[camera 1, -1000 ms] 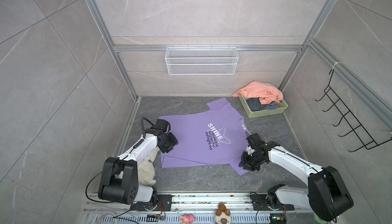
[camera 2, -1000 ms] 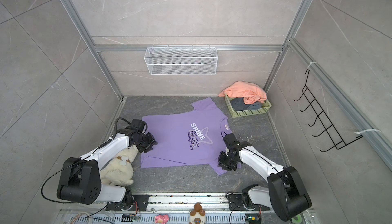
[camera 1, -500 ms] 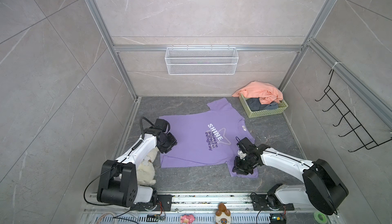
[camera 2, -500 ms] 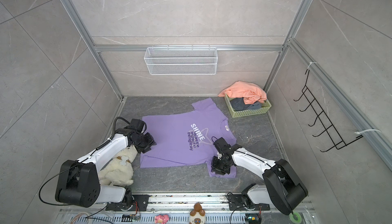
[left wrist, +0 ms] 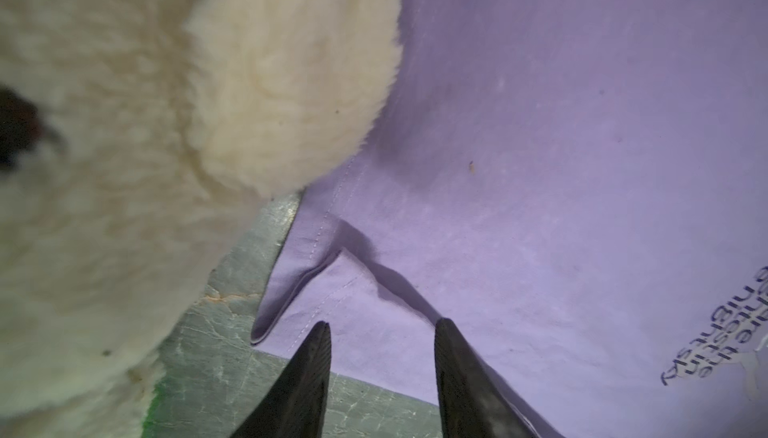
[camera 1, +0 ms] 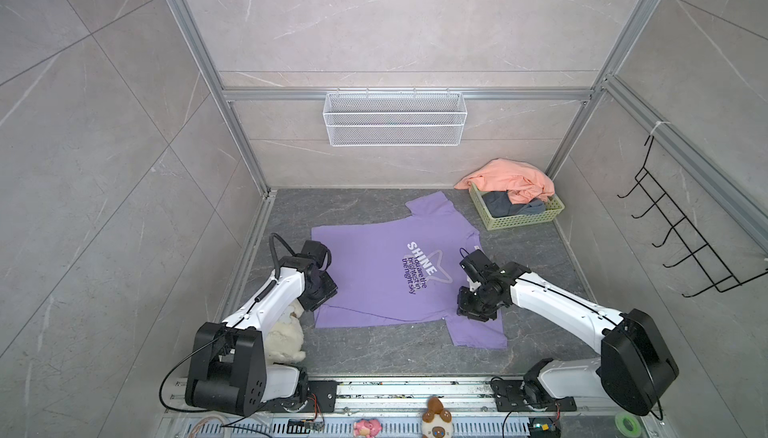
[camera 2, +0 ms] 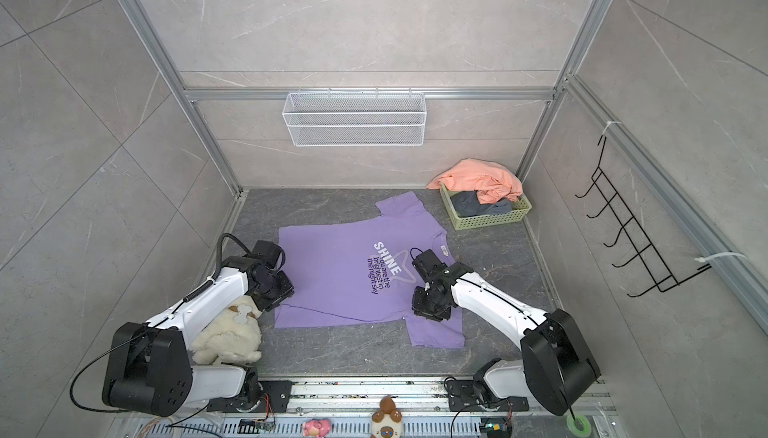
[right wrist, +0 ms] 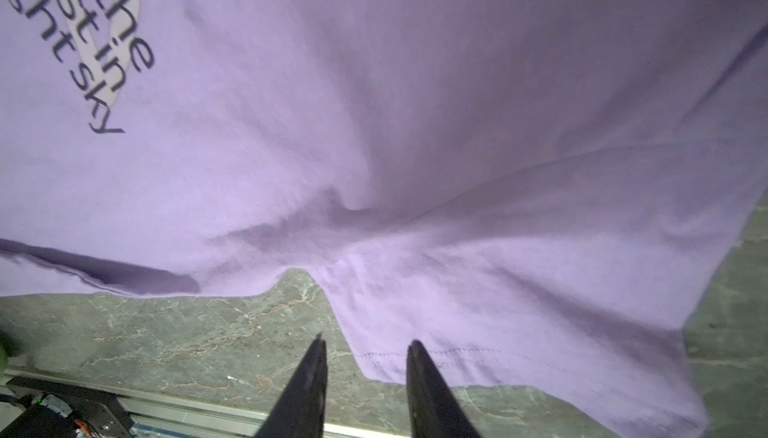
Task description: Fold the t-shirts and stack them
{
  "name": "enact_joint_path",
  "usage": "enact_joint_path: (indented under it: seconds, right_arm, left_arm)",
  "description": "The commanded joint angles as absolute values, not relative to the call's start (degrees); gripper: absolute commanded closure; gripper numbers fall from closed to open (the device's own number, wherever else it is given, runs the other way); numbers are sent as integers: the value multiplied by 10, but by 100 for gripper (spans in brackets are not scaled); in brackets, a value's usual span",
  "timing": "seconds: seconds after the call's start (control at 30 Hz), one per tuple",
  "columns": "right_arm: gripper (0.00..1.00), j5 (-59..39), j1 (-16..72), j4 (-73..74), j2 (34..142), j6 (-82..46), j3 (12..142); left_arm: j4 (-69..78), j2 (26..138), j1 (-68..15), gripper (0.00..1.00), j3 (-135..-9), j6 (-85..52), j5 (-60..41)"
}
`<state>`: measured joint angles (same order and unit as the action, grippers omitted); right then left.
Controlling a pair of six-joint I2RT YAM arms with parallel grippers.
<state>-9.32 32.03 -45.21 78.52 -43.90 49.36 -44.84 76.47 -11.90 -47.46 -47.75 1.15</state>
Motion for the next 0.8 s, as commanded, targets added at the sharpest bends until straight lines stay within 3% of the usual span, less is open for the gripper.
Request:
enact_joint_path:
  seconds: [0.0,0.4,0.6,0.77]
  right_arm:
    - [65,-80,322,-468,794,-430,513]
    - [65,-74,323,-474,785,-431,536]
    - [65,-64,322,-470,778,-433,536]
    - [65,-59,322,-468,779,-435,537]
  left_arm:
    - [-456,784,-120,57,-476,-467,28]
    - [-424,839,-120,63,-468,-485,13]
    - [-425,854,-120,76,-463,-484,10]
    - [-433,841,-120,99,-466,-481,8]
